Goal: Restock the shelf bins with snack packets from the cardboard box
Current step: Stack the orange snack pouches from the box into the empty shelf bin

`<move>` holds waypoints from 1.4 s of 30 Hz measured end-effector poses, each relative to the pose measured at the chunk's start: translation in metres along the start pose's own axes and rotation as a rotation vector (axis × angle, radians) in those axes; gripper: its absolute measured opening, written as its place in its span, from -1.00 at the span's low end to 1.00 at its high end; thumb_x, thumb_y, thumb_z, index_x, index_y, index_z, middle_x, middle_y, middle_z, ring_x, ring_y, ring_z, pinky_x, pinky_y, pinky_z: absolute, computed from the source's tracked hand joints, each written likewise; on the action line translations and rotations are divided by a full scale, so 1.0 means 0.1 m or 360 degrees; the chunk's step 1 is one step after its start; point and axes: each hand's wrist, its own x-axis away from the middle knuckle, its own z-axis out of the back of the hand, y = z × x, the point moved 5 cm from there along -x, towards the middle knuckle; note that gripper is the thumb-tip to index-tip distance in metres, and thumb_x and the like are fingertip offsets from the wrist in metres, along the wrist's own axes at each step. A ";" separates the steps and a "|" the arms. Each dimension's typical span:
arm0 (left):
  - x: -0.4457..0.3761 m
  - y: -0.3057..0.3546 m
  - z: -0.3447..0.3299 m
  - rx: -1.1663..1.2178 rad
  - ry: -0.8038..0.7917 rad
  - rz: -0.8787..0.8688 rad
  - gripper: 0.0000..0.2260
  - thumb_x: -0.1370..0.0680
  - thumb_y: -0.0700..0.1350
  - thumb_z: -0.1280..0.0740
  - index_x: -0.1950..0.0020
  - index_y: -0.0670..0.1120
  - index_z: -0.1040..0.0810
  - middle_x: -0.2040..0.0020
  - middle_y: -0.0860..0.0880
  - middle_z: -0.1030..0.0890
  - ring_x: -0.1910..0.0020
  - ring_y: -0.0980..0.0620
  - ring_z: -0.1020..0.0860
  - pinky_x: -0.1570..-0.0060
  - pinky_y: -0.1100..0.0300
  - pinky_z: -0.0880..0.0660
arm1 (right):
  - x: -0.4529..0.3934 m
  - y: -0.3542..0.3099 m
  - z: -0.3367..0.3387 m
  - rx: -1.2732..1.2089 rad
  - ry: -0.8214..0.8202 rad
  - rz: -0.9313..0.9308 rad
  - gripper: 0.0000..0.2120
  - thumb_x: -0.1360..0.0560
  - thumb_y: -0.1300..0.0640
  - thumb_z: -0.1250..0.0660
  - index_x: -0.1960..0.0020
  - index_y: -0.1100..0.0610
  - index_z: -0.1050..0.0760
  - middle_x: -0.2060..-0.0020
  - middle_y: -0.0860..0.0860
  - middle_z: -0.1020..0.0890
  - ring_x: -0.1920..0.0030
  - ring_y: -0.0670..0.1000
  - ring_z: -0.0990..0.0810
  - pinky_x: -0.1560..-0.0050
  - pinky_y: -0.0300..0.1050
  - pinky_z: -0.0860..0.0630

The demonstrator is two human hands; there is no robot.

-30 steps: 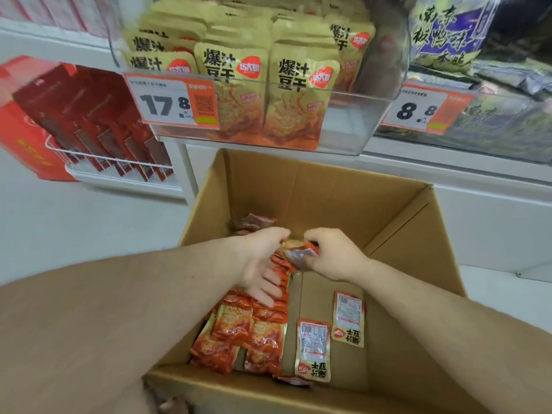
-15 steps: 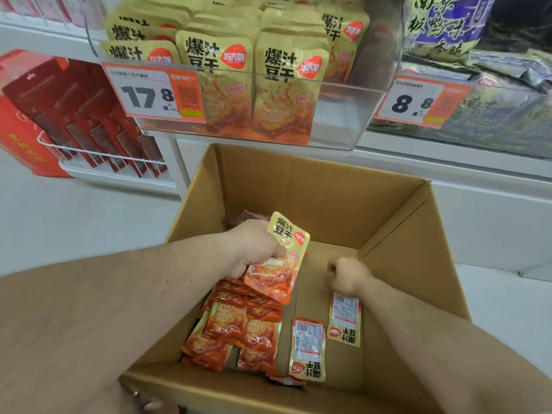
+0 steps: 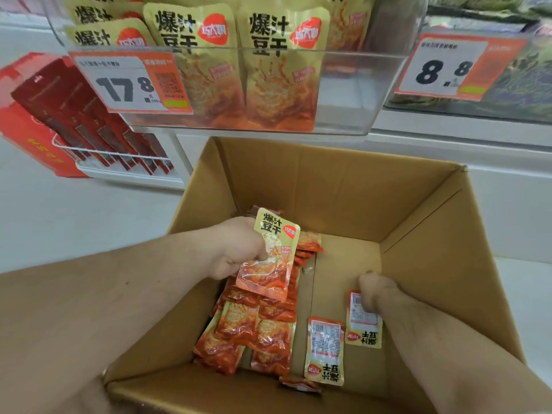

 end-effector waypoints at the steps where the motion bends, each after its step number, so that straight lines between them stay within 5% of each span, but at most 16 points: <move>1: 0.02 0.01 -0.01 0.0030 -0.0004 0.0002 -0.62 -0.55 -0.48 -0.19 -0.20 -0.09 -0.55 -0.12 -0.13 -0.67 -0.15 -0.15 -0.61 -0.23 -0.11 -0.52 | 0.07 -0.01 0.09 -0.0032 -0.0029 0.0046 -0.68 -0.51 0.16 -0.37 -0.25 0.12 -0.49 -0.25 0.08 -0.51 -0.22 0.07 -0.54 -0.14 -0.12 -0.49; 5: 0.20 0.09 -0.06 0.0149 -0.0053 -0.0029 -0.66 -0.57 -0.47 -0.18 -0.19 -0.11 -0.53 -0.13 -0.18 -0.65 -0.14 -0.18 -0.61 -0.09 -0.06 -0.58 | 0.48 -0.02 0.77 -0.0244 0.0211 0.0173 -0.92 -0.51 0.02 -0.33 0.12 0.01 -0.50 0.07 0.03 -0.59 0.00 0.11 -0.57 0.14 -0.14 -0.47; 9: 0.39 0.16 -0.02 0.0328 0.0018 -0.0041 -0.66 -0.59 -0.42 -0.16 -0.30 -0.17 -0.46 -0.13 -0.23 -0.63 -0.05 -0.21 -0.63 0.14 0.00 -0.59 | 1.27 -0.09 1.55 -0.0533 0.0849 0.0351 -0.73 -0.43 0.25 -0.21 0.29 -0.04 -0.20 0.20 -0.03 -0.43 0.09 0.11 -0.49 0.10 -0.07 -0.48; 12: 0.53 0.21 -0.03 0.0490 0.0042 -0.0018 -0.77 -0.60 -0.35 -0.18 -0.24 -0.23 -0.46 -0.10 -0.26 -0.62 0.05 -0.21 -0.64 0.24 0.01 -0.56 | 2.03 -0.25 1.90 -0.0703 0.1268 0.0518 -0.83 -0.46 0.27 -0.23 0.10 0.01 -0.42 -0.01 0.05 -0.57 0.00 0.14 -0.56 -0.02 0.01 -0.53; 14: 0.66 0.26 -0.09 0.0628 -0.0016 -0.0010 -0.83 -0.61 -0.31 -0.18 -0.17 -0.24 -0.47 -0.08 -0.27 -0.63 0.09 -0.21 -0.64 0.22 0.00 -0.56 | 2.43 -0.34 2.00 -0.0730 0.1488 0.0600 -0.65 -0.47 0.25 -0.24 -0.24 0.11 -0.49 -0.24 0.06 -0.58 -0.17 0.16 -0.57 -0.15 0.09 -0.54; 16: 0.78 0.33 -0.16 0.0791 -0.0113 -0.0030 -0.78 -0.61 -0.24 -0.17 -0.20 -0.24 -0.50 -0.07 -0.27 -0.66 0.06 -0.22 -0.66 0.14 -0.03 -0.58 | 2.73 -0.42 2.03 -0.0778 0.1626 0.0681 -0.54 -0.44 0.20 -0.21 -0.34 0.11 -0.46 -0.29 0.03 -0.57 -0.21 0.14 -0.57 -0.18 0.09 -0.54; 21: 1.02 0.47 -0.21 0.0994 -0.0192 -0.0184 -0.66 -0.66 -0.11 -0.04 -0.02 -0.17 -0.60 0.20 -0.19 -0.70 0.28 -0.14 -0.67 0.36 0.05 -0.58 | 2.97 -0.64 2.04 -0.0599 0.1722 0.0715 -0.65 -0.33 0.22 -0.19 -0.08 0.18 -0.55 0.05 0.08 -0.66 0.07 0.18 -0.62 0.15 0.05 -0.60; 27: 1.14 0.54 -0.17 0.1081 -0.0326 -0.0339 -0.49 -0.68 0.19 -0.03 -0.20 -0.09 -0.64 -0.05 -0.16 -0.71 0.15 -0.12 -0.71 0.34 0.08 -0.61 | 3.03 -0.75 2.04 -0.0639 0.1775 0.0915 -0.61 -0.29 0.34 -0.17 -0.05 0.20 -0.59 -0.21 0.12 -0.63 -0.31 0.26 -0.52 -0.28 0.18 -0.49; 31: 1.21 0.59 -0.11 0.0933 -0.0217 -0.0596 -0.79 -0.67 -0.11 -0.24 -0.27 -0.07 -0.56 -0.05 -0.14 -0.71 0.06 -0.12 -0.68 0.17 0.04 -0.60 | 3.11 -0.72 2.06 -0.0634 0.1806 0.1092 -0.57 -0.32 0.24 -0.04 -0.03 0.17 -0.60 -0.28 0.08 -0.59 -0.38 0.21 -0.45 -0.36 0.15 -0.42; 34: 1.25 0.65 -0.03 0.0829 -0.0140 -0.0784 -0.79 -0.65 -0.23 -0.25 -0.25 -0.05 -0.55 -0.04 -0.12 -0.71 0.03 -0.12 -0.68 0.04 -0.01 -0.60 | 3.22 -0.64 2.15 -0.0558 0.1885 0.1197 -0.57 -0.30 0.18 -0.10 -0.07 0.14 -0.59 -0.27 0.08 -0.59 -0.42 0.18 -0.42 -0.40 0.19 -0.35; 37: 1.29 0.73 0.03 0.0460 -0.0042 -0.1011 -0.75 -0.64 -0.26 -0.27 -0.27 -0.01 -0.52 -0.05 -0.04 -0.72 -0.06 -0.04 -0.68 -0.13 -0.03 -0.58 | 3.35 -0.38 2.41 -0.0722 0.2160 0.1090 -0.60 -0.32 0.14 -0.21 -0.11 0.19 -0.60 -0.16 0.08 -0.63 -0.29 0.03 -0.49 -0.37 -0.04 -0.40; 39: 1.33 0.78 0.02 0.0199 -0.0023 -0.1135 -0.71 -0.62 -0.28 -0.29 -0.26 0.05 -0.49 -0.06 0.01 -0.71 -0.07 0.02 -0.67 -0.16 -0.01 -0.57 | 3.35 -0.21 2.56 -0.0923 0.2016 0.0865 -0.59 -0.41 0.09 -0.35 -0.24 0.15 -0.53 -0.20 -0.01 -0.58 -0.27 -0.09 -0.44 -0.32 -0.19 -0.35; 42: 1.39 0.84 -0.05 -0.0109 -0.0061 -0.1303 -0.63 -0.61 -0.28 -0.31 -0.34 0.07 -0.43 -0.07 0.04 -0.70 -0.07 0.11 -0.65 -0.15 0.11 -0.57 | 3.20 -0.15 2.59 -0.1000 0.1450 0.0698 -0.30 -0.40 0.00 -0.51 -0.46 0.01 -0.30 -0.32 -0.12 -0.45 -0.34 -0.15 -0.38 -0.33 -0.28 -0.28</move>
